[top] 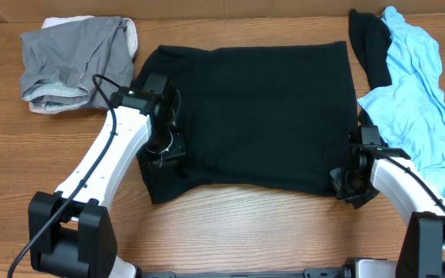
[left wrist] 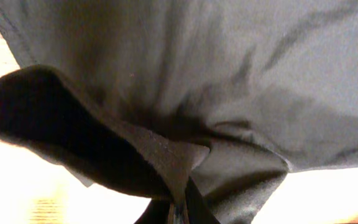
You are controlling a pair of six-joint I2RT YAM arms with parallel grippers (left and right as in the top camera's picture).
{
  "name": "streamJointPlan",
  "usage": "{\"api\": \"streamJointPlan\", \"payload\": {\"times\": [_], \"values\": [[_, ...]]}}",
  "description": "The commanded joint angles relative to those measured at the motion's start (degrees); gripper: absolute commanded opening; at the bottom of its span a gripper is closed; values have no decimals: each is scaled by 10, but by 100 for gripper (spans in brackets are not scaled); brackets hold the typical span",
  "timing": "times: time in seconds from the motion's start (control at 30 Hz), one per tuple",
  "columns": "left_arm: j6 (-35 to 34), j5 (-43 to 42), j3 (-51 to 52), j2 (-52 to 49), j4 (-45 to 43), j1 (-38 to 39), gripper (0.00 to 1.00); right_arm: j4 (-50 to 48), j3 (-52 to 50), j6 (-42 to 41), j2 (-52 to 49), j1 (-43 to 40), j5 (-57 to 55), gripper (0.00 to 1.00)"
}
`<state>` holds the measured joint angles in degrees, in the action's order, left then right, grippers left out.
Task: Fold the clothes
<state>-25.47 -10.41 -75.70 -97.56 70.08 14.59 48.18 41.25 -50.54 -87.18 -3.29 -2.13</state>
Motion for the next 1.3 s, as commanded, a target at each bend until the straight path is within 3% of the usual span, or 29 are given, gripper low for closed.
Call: {"api": "streamJointPlan", "payload": {"times": [0.0,0.4,0.83,1.03,1.27], "values": [[6,18,-9,13,3,-2,4,17,-15,-5,-19,-2,-19,4],[7,36,-10,14,43,-4,4,73,7,13,7,-2,30,4],[6,68,-10,35,90,-4,4,240,55,80,164,-2,75,4],[6,98,-10,63,69,-3,4,249,74,103,197,-2,97,4],[7,118,-9,54,-16,1,4,180,91,121,160,-2,96,4]]}}
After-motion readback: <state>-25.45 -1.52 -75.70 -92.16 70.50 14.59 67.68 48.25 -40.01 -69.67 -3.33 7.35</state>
